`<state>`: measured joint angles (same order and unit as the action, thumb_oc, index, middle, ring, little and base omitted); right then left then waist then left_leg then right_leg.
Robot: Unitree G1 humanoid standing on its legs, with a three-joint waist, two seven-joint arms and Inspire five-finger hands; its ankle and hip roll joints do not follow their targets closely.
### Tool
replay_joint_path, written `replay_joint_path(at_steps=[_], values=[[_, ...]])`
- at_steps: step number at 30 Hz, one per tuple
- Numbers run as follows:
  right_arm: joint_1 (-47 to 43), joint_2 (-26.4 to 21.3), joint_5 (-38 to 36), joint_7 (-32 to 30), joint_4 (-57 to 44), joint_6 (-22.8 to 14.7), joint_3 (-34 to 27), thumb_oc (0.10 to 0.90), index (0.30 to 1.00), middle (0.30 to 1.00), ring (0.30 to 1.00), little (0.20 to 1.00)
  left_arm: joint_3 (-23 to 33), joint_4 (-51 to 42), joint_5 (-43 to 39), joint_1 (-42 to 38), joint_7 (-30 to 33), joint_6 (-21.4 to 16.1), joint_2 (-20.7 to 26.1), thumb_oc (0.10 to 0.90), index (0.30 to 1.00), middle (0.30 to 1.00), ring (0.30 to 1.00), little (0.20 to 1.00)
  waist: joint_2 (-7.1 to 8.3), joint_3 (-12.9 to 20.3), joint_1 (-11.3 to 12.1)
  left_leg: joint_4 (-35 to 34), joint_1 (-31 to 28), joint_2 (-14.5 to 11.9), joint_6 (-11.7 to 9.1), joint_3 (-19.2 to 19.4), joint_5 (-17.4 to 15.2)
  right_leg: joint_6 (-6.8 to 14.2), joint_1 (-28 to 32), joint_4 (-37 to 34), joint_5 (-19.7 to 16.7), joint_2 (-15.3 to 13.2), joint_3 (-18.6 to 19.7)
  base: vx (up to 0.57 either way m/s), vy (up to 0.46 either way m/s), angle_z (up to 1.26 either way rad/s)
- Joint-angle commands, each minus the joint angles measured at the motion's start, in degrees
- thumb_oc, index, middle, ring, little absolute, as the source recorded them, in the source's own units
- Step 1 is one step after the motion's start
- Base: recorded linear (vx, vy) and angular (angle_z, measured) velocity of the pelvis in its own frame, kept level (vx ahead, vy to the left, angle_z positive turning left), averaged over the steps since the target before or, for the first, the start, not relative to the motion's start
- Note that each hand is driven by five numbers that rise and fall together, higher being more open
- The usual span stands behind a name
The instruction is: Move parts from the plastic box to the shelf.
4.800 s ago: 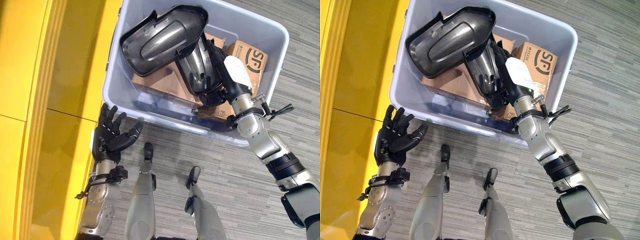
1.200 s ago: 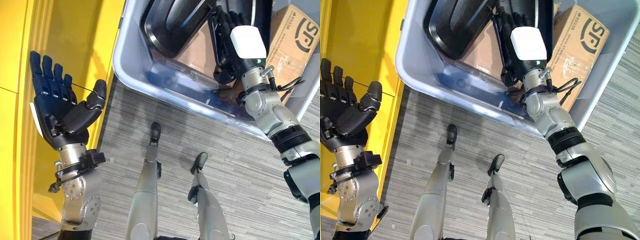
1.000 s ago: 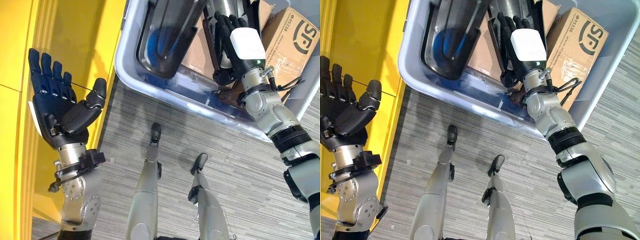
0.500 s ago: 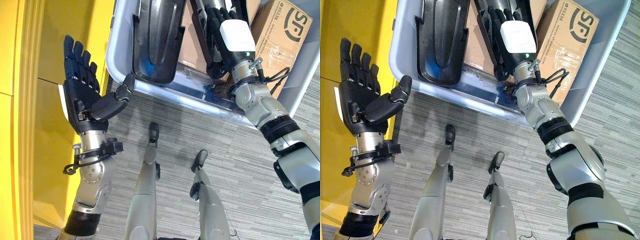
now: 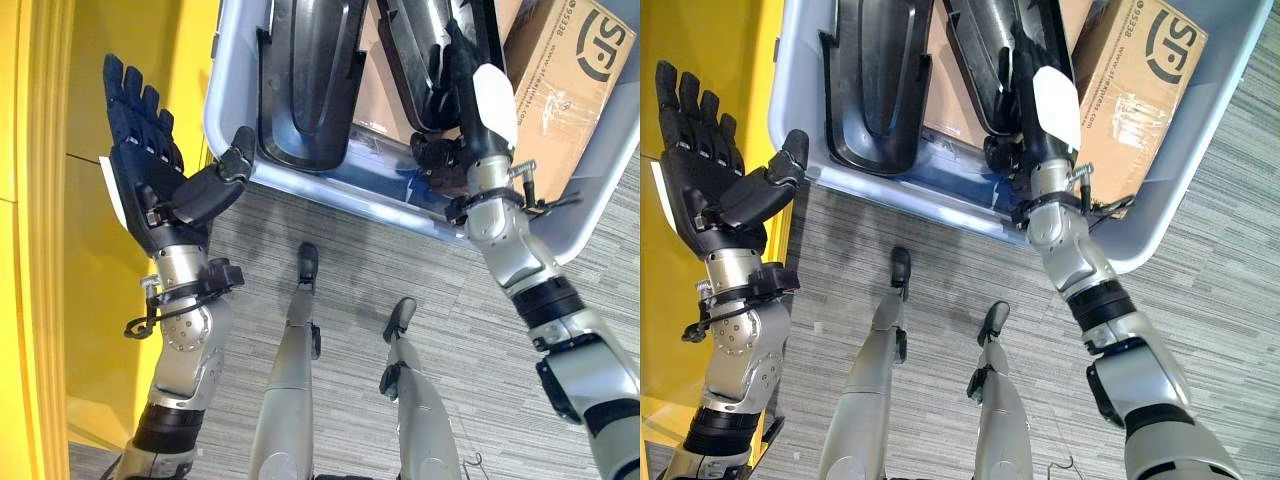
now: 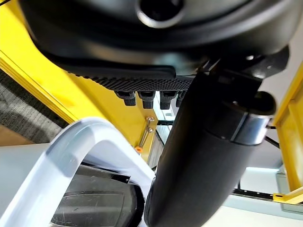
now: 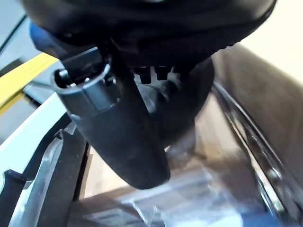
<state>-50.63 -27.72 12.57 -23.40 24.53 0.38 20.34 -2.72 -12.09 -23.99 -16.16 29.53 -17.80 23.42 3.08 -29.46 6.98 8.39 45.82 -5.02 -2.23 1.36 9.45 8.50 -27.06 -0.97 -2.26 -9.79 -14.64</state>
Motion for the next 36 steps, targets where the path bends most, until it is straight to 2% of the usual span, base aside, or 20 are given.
replay_joint_path(at_steps=[1, 9, 23, 28, 36], values=[[-0.48, 2.45, -5.86, 0.45, -7.48, -5.11, 0.21, 0.900, 1.000, 1.000, 1.000, 1.000, 3.76, -4.50, 4.15, -1.67, 1.46, -3.28, 1.46, 0.900, 1.000, 1.000, 1.000, 1.000, 1.70, -0.34, -1.56, 5.05, 1.80, -2.97, -3.99, 0.78, -5.11, -0.26, 12.57, -2.42, 8.05, 0.44, -0.10, 0.00, 0.000, 0.00], [2.63, 2.59, -9.21, 1.84, -21.80, -8.36, -1.21, 0.900, 1.000, 1.000, 1.000, 1.000, 4.27, -4.48, 5.54, -3.29, 3.18, -2.55, 2.26, 0.900, 1.000, 1.000, 1.000, 1.000, 2.77, -0.34, -2.59, 5.55, 1.50, -3.18, -4.02, 1.06, -5.44, -0.39, 13.51, -2.66, 8.15, 0.61, 0.13, 0.00, 0.000, 0.00], [5.40, 0.29, -10.90, 1.72, -34.97, -11.12, -3.51, 0.900, 1.000, 1.000, 1.000, 1.000, 5.07, -7.80, 6.79, -3.03, 4.39, -2.27, 3.66, 0.900, 1.000, 1.000, 1.000, 1.000, 4.01, -0.34, -3.23, 6.15, 0.63, -3.59, -4.04, 1.30, -5.75, -0.44, 14.76, -2.94, 8.06, 0.91, 0.79, 0.00, -0.001, -0.01], [6.15, -1.24, -9.31, 1.11, -38.21, -11.48, -4.81, 0.900, 1.000, 1.000, 1.000, 1.000, 5.83, -9.22, 7.08, -2.69, 4.71, -2.44, 3.93, 0.900, 1.000, 1.000, 1.000, 1.000, 4.30, -0.34, -3.49, 6.32, 0.41, -3.71, -4.03, 1.37, -5.79, -0.54, 15.01, -2.95, 8.15, 1.08, 0.98, 0.00, 0.000, 0.00], [9.47, -6.39, -2.13, 1.81, -42.22, -9.69, -7.81, 0.900, 1.000, 1.000, 1.000, 1.000, 7.23, -11.26, 7.68, -0.94, 4.49, -2.11, 4.39, 0.900, 1.000, 1.000, 1.000, 1.000, 4.88, -0.34, -3.99, 6.24, 0.04, -3.77, -4.05, 1.32, -5.85, -0.44, 15.55, -3.09, 8.06, 1.20, 1.12, 0.00, 0.000, 0.00]])
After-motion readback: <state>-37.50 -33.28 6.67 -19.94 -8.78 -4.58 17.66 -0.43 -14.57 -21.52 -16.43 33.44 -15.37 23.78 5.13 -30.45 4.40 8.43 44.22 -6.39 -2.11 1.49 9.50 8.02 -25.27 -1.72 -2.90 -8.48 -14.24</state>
